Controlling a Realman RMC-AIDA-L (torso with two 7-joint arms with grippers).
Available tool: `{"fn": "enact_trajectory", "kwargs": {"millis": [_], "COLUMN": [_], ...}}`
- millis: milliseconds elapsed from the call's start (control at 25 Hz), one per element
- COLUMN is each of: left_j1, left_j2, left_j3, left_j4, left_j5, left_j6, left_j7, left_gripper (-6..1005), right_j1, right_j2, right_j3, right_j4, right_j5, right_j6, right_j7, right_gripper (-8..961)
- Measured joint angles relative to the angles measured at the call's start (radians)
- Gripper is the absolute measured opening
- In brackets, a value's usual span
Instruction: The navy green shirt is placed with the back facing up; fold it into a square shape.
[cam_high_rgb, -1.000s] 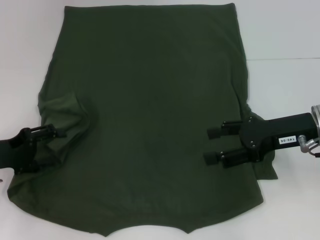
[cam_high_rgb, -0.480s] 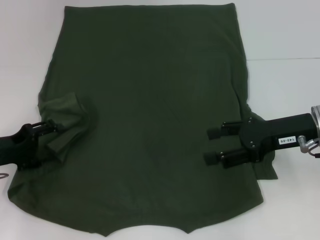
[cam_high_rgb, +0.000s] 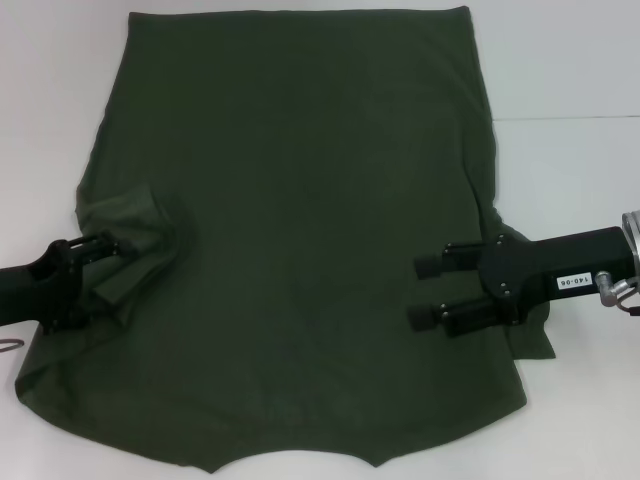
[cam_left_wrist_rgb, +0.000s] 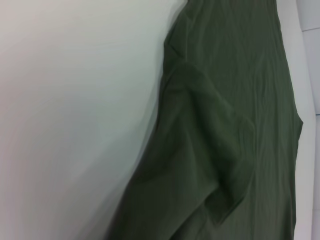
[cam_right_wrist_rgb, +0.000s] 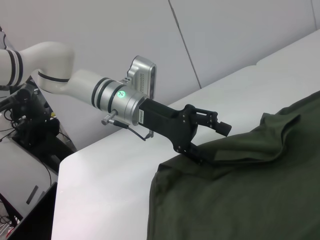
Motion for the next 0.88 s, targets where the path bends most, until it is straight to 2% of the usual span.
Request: {"fn": "enact_trajectory", "kwargs": {"millis": [280,800,880], "left_j1": [-0.002,0.000,0.004], "left_j2": [-0.020,-0.031,-0.034], "left_j3": [-0.003,-0.003,-0.003], "left_j4": [0.000,0.000,0.000], "left_j5": [-0.020,-0.028,-0.028], "left_j6": [-0.029,-0.060,-0.068], "left_j7": [0.017,0.025,0.023], "left_gripper": [920,919,856], "right_j1": [0.000,0.000,0.000], "right_j2": [0.000,0.002,0.002], "right_j3": [-0.001,-0.002,-0.002], "right_j4": [0.001,-0.003,-0.003], "right_j5": [-0.001,-0.001,-0.001], "right_j6": [0.001,0.003,0.003], "right_j7": [-0.001,-0.003,-0.003], "right_gripper": [924,924,924]}}
